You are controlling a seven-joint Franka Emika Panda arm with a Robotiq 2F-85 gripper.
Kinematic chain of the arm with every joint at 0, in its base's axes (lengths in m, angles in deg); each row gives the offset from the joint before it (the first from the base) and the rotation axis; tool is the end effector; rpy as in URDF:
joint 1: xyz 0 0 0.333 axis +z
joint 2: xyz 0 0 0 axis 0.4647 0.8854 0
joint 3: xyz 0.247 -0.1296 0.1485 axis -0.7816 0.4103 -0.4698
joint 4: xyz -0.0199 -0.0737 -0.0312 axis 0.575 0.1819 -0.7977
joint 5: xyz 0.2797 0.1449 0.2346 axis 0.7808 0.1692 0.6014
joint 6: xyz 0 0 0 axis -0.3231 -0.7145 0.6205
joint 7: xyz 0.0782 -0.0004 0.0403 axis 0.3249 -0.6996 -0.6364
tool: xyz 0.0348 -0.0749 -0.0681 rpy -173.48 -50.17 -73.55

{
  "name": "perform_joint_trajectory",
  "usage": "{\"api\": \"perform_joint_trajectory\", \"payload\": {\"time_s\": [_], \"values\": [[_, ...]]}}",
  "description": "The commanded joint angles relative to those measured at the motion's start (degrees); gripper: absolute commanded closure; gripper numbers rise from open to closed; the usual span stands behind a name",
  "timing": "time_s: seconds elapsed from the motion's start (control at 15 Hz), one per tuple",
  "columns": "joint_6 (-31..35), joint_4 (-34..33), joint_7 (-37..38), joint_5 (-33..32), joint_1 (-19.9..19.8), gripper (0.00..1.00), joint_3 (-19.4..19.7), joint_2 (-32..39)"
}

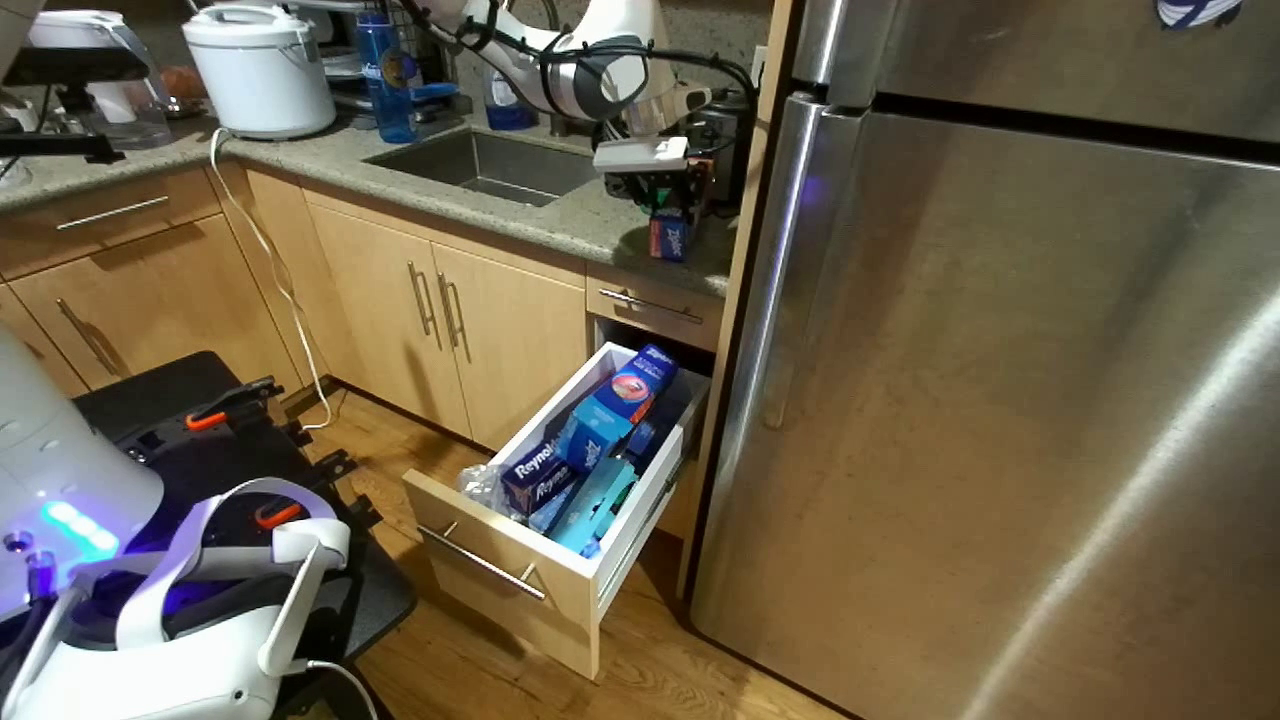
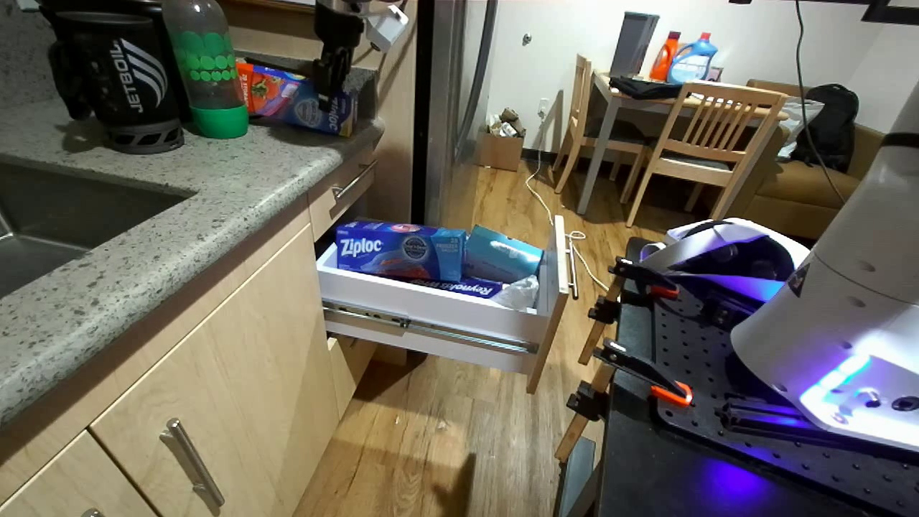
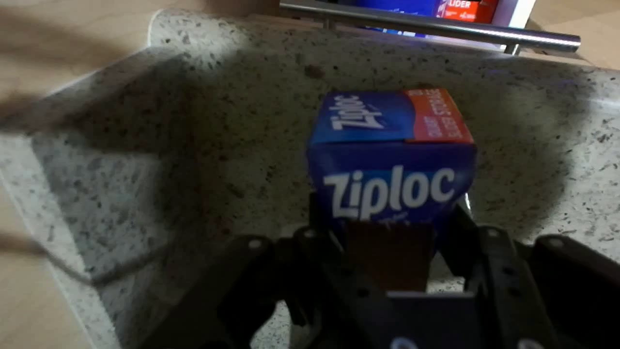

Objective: Put the box inside the drawer

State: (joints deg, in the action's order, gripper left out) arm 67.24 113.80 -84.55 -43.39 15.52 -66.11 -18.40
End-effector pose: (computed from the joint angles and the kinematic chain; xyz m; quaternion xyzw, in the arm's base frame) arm 0.7504 -0.1458 0.2962 0.9696 0.1667 0.1533 0.0925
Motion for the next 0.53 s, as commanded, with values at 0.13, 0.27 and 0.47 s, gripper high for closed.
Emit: {"api": "perform_joint_trajectory", "payload": {"time_s": [0.13,0.27,0.47], "values": [[1.01,-0.38,-2.66,0.93,-1.01,0.50,-0.90,-0.52],[1.48,0.05,-2.72,0.96,-1.09,0.43,-1.02,-0.79],[2.88,1.49,-3.21,0.96,-1.40,0.43,-1.31,-1.61]]}}
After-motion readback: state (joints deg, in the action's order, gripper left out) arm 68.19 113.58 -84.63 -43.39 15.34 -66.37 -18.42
